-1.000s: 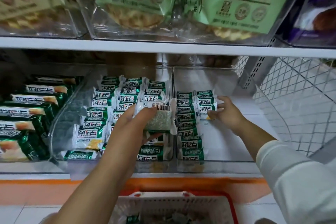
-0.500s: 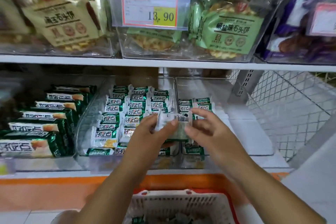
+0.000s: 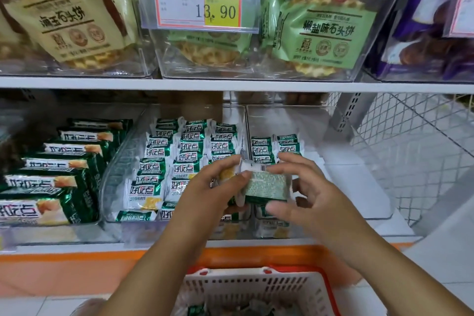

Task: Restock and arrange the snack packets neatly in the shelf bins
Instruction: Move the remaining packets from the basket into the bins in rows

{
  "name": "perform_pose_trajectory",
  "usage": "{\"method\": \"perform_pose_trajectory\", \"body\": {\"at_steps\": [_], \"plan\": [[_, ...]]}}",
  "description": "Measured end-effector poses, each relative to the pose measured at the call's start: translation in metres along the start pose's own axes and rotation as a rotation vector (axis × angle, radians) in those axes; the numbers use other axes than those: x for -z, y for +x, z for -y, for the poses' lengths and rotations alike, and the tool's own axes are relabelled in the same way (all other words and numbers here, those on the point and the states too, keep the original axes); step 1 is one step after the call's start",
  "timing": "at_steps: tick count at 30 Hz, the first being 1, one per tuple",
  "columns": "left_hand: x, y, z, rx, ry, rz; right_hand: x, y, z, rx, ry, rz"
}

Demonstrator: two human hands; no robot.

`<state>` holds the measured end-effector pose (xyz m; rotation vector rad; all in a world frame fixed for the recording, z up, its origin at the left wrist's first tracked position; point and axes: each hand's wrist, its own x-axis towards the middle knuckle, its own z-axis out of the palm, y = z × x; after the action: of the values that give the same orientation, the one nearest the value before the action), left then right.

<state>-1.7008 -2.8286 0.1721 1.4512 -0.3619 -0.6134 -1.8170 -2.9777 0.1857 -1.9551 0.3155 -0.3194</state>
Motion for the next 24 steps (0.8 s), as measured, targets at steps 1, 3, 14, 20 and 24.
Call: {"method": "perform_pose_trajectory", "body": {"at_steps": [1,3,14,20,24], "plan": [[-0.001,0.001,-0.001,-0.003,-0.016,-0.001,0.0,0.0,-0.003,0.013,-0.051,0.045],[-0.003,0.003,0.0,-0.021,-0.025,0.006,-0.001,0.002,-0.007,0.032,-0.089,0.042],[0.006,0.003,0.004,-0.177,0.371,0.093,0.004,0.007,0.002,-0.244,0.26,-0.043],[0.005,0.006,0.011,-0.082,0.16,0.011,-0.003,0.006,0.004,-0.258,0.16,0.024],[0.006,0.005,0.009,-0.098,0.197,0.012,-0.003,0.008,0.002,-0.206,0.104,-0.045]]}}
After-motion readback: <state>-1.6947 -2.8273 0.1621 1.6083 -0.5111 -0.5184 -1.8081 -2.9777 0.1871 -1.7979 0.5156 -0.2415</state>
